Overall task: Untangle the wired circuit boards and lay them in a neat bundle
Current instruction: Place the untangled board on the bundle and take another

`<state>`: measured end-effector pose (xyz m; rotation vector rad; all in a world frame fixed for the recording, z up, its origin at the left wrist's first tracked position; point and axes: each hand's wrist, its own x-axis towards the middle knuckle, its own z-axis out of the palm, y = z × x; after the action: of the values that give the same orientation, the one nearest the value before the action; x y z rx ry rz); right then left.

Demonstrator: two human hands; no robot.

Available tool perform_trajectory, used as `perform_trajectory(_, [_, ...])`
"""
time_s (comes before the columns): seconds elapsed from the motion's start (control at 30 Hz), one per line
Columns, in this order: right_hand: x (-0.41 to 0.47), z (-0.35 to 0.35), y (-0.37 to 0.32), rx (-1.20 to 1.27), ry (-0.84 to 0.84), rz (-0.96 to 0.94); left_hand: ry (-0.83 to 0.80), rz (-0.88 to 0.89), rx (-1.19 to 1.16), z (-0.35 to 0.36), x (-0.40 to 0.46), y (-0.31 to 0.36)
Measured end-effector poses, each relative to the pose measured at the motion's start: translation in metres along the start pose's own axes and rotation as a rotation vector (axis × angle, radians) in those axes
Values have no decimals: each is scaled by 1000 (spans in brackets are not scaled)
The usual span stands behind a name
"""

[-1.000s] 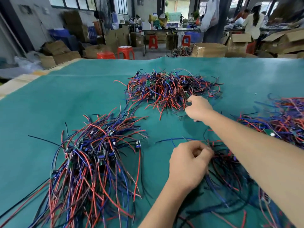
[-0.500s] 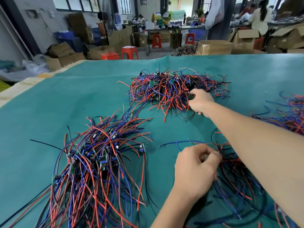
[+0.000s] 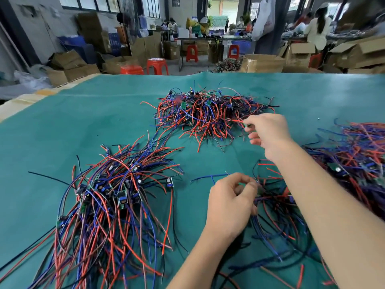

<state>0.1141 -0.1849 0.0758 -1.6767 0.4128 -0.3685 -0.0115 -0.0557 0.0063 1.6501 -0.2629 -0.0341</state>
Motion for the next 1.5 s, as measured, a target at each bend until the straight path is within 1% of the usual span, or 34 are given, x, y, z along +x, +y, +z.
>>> perform_trajectory(0.1, [-43, -32, -13, 318, -96, 46, 41, 15, -64, -1, 2, -1])
perform_trajectory(0.17, [-70, -50, -11, 388, -159, 46, 63, -1, -113, -1, 3, 1])
perform_trajectory(0.27, [-107, -61, 11, 188, -232, -103, 72, -34, -252, -1, 3, 5])
perform_trajectory(0.33, [-125, -60, 33, 41, -263, -209, 51, -21, -283, -1, 3, 5])
perform_trajectory(0.4, [-130, -54, 51, -152, -266, -303, 62, 12, -185, -1, 3, 3])
perform_trajectory(0.47, [-129, -52, 62, -244, -234, -354, 80, 30, -96, 0, 3, 1])
perform_trajectory(0.63, [-126, -51, 67, -166, -205, -294, 85, -3, -135, -1, 3, 0])
perform_trajectory(0.77, [-127, -51, 67, -183, -209, -307, 98, -8, -161, -1, 2, 1])
perform_trajectory(0.87, [-130, -50, 64, -139, -196, -308, 128, -29, -203, -2, 3, 2])
perform_trajectory(1.0, [-130, -53, 60, -81, -117, -302, 173, -59, -287, -4, 3, 2])
perform_trajectory(1.1, [-131, -55, 57, -12, -66, -233, 187, -50, -259, -4, 3, 1])
perform_trajectory(1.2, [-126, -55, 59, 173, -114, -145, 182, -33, -249, -5, 4, 1])
perform_trajectory(1.4, [-126, -58, 55, 310, -189, -51, 59, 74, -257, -3, 0, 4])
perform_trajectory(1.5, [-127, -56, 50, 402, -250, 23, 91, 92, -235, -3, 1, 2])
